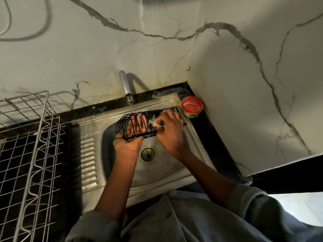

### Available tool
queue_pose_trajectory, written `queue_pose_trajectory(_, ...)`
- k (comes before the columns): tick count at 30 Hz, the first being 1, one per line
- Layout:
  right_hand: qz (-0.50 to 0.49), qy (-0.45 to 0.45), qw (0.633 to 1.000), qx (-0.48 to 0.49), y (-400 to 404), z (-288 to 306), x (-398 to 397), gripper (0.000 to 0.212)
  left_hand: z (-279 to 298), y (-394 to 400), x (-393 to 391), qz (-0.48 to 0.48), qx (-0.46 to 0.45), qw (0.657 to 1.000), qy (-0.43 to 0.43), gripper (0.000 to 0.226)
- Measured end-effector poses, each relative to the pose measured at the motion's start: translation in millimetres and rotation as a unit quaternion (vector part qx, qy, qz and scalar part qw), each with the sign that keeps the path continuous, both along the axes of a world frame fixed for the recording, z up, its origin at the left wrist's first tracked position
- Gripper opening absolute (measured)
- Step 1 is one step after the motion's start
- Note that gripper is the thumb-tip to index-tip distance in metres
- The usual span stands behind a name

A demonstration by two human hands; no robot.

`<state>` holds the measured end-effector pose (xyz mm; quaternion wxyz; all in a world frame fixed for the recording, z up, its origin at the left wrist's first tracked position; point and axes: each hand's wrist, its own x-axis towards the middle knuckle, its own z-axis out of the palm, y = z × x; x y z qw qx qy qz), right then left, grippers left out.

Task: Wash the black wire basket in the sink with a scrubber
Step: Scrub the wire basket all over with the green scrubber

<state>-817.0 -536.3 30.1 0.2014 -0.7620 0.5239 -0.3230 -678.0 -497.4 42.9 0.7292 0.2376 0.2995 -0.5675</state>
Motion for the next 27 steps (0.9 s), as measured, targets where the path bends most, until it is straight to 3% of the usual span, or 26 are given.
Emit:
queue_pose_trajectory(2,-0.066,0.024,0.997,0.020,-12.7,-15.3,-16.5,0.025,-4.0,-0.8,2.9,-0.006,0.002,1.000,0.005,0.061)
queue_pose_trajectory(5,-0.181,0.017,0.975,0.125,-32.2,-34.1,-40.3,0.021,-4.6,0.1,3.3,-0.002,-0.003,1.000,0.006,0.059)
queue_pose_trajectory(8,-0.229,0.017,0.956,0.184,-43.6,-43.4,-55.4,0.020,-4.3,0.4,3.4,0.005,-0.005,1.000,0.016,0.057)
queue_pose_trajectory(11,-0.236,-0.001,0.956,0.176,-39.4,-38.8,-53.1,0.024,-3.5,-1.5,1.8,0.025,-0.006,1.000,0.015,0.053)
queue_pose_trajectory(16,-0.146,0.005,0.981,0.129,-6.9,-27.2,-24.9,0.027,-11.3,-4.9,-1.7,0.020,-0.017,1.000,-0.001,0.053)
queue_pose_trajectory(20,-0.047,-0.085,0.983,0.154,23.8,-7.3,10.6,0.014,-16.8,-9.2,-2.2,0.015,-0.016,0.997,-0.075,0.060)
queue_pose_trajectory(23,0.087,-0.115,0.987,0.074,46.0,16.6,35.6,0.015,-21.0,-5.3,-0.5,-0.007,0.009,0.988,-0.152,0.067)
queue_pose_trajectory(24,0.128,-0.096,0.987,0.034,50.3,21.2,40.9,0.020,-23.1,-1.8,-0.8,-0.023,0.010,0.984,-0.176,0.067)
queue_pose_trajectory(27,0.140,0.110,0.981,-0.079,47.0,33.9,45.6,0.032,-25.2,4.7,-8.8,-0.082,-0.026,0.974,-0.212,0.074)
